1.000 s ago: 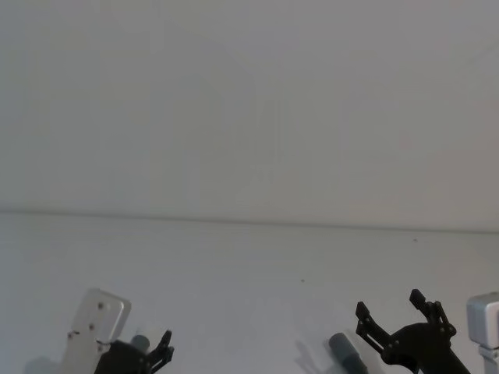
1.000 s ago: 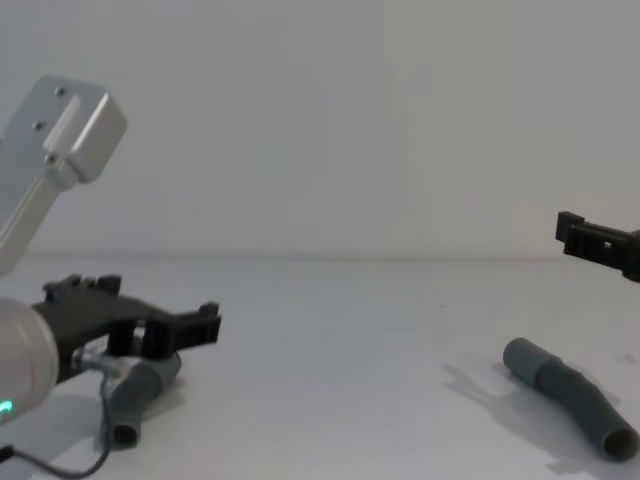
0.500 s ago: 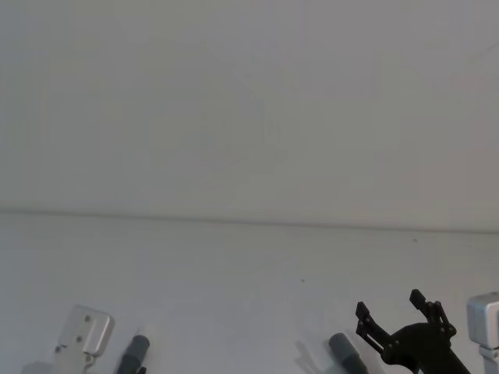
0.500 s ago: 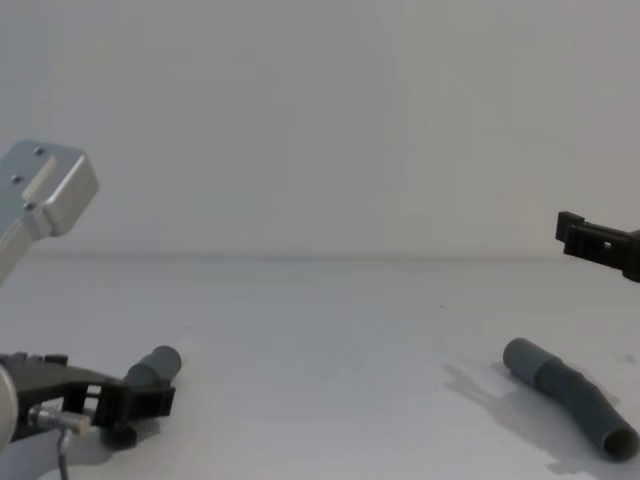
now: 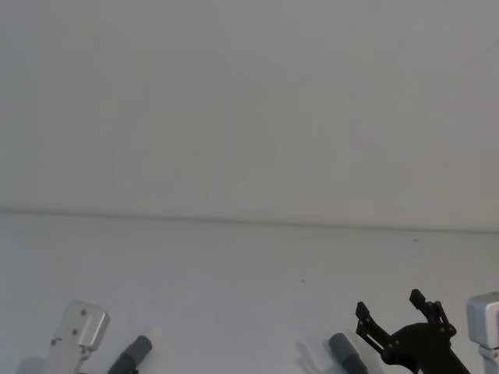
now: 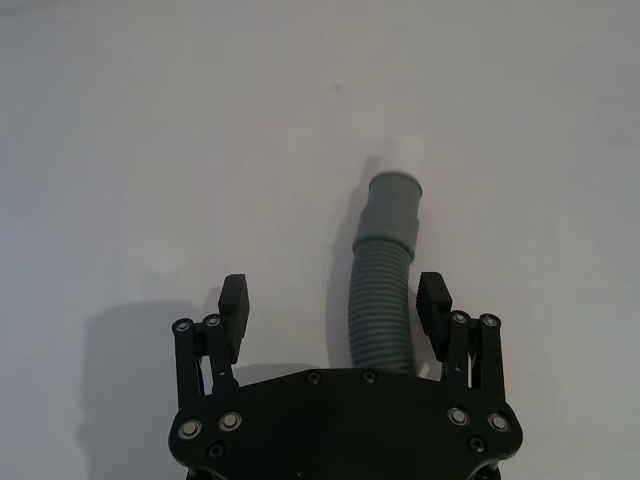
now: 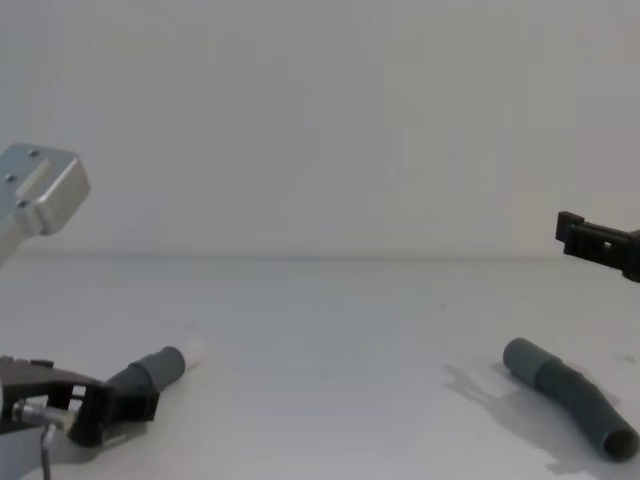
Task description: Use both hands to pick up one end of the pipe from the table, align the ends, and insert them.
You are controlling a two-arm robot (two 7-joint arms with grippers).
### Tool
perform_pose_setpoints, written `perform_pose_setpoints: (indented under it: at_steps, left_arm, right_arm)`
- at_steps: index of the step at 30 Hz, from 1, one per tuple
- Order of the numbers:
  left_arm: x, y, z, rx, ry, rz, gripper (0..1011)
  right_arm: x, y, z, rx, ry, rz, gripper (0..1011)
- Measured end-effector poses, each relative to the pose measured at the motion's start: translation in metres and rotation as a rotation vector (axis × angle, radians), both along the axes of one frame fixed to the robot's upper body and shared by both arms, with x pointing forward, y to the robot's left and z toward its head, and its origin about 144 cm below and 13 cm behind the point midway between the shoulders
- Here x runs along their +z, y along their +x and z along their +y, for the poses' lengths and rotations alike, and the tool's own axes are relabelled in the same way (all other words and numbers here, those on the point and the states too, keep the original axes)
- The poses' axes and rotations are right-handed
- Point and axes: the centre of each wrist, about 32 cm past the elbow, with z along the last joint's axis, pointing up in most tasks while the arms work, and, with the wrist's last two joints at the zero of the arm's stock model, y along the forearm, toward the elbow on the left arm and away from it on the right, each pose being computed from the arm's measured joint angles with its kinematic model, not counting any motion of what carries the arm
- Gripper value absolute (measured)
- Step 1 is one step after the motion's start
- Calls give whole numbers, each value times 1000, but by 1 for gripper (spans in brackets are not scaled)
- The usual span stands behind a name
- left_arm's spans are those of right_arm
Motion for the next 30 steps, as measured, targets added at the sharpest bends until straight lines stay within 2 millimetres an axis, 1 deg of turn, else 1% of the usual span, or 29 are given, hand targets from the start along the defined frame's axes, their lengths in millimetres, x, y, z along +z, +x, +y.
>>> perform_pose_setpoints:
  at_steps: [16, 30]
  left_arm:
    - [10, 17, 4, -79, 28, -45, 1001]
    - [11, 19, -1, -96, -4, -13, 1001]
  right_arm:
    - [0, 0, 0, 0, 0, 0, 1001]
    - [0, 0, 0, 0, 0, 0, 1001]
